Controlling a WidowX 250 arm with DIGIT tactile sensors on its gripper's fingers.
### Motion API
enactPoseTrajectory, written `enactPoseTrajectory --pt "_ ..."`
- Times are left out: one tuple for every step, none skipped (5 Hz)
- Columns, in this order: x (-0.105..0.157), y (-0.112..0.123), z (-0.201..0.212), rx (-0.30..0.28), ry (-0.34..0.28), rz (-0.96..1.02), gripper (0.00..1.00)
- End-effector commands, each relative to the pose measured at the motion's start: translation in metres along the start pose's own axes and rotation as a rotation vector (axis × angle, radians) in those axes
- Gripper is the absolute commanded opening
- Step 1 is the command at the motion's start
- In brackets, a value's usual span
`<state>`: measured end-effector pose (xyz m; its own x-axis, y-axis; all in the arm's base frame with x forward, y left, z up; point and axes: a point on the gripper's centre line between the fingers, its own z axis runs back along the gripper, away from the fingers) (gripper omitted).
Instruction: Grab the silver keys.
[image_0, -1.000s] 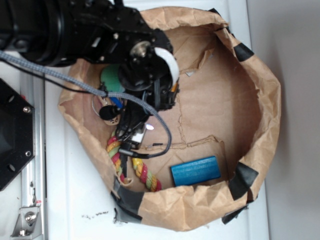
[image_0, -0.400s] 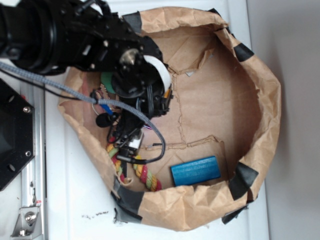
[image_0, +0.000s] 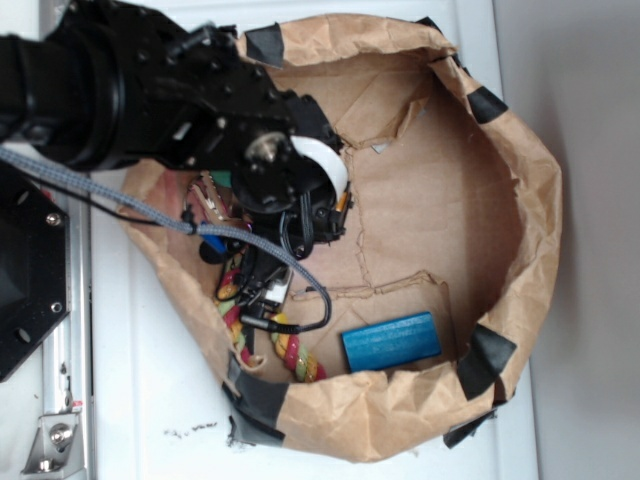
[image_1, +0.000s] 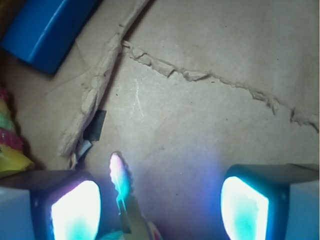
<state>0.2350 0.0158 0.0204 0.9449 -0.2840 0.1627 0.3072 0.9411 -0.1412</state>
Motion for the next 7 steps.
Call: enactPoseTrajectory --pt "0.001 -0.003 -0.006 0.02 -0.01 -0.021 1.0" --pt "0.0 -0.005 -0.01 0.031 0.003 -0.021 1.0" --pt "-0.003 -0.01 -0.016 0.052 -0.003 -0.035 1.0" --pt "-0.002 -0.007 -0.015 0.039 -0.004 -0.021 0.0" --pt "0.0 -0.007 -0.013 0.03 -0.009 -0.026 0.0" --pt "0.002 -0.006 -0.013 0.027 -0.012 -0.025 0.0" --pt "0.004 -0.006 -0.013 0.025 -0.015 -0.027 0.0"
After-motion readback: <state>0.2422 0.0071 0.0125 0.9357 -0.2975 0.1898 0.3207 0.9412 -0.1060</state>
